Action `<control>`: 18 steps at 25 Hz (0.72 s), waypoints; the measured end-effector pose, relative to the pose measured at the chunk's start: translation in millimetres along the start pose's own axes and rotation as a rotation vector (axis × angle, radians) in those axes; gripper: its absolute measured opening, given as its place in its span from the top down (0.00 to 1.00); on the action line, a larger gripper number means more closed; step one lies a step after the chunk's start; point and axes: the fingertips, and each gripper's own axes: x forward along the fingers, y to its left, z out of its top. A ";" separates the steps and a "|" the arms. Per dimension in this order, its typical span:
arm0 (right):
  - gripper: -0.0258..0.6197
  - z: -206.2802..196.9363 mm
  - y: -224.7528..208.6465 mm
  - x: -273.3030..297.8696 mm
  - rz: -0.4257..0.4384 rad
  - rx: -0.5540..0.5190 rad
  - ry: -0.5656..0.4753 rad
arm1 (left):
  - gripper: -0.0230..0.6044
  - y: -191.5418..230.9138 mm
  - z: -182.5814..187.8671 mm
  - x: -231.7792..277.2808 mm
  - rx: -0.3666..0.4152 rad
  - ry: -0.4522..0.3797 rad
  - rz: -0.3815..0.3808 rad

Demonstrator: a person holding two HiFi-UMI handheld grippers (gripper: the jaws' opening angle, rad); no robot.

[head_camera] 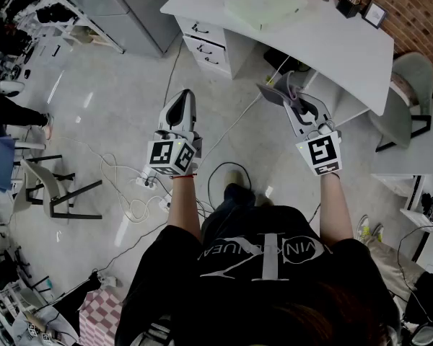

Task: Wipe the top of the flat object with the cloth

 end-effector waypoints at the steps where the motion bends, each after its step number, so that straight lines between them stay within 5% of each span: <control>1: 0.87 1.4 -1.6 5.7 -0.008 0.008 -0.002 | 0.95 5.3 -0.1 4.1 0.002 0.002 -0.005; 18: 0.87 9.6 -19.8 84.6 -0.148 0.111 0.024 | 0.95 86.5 -11.6 69.1 -0.011 0.033 -0.116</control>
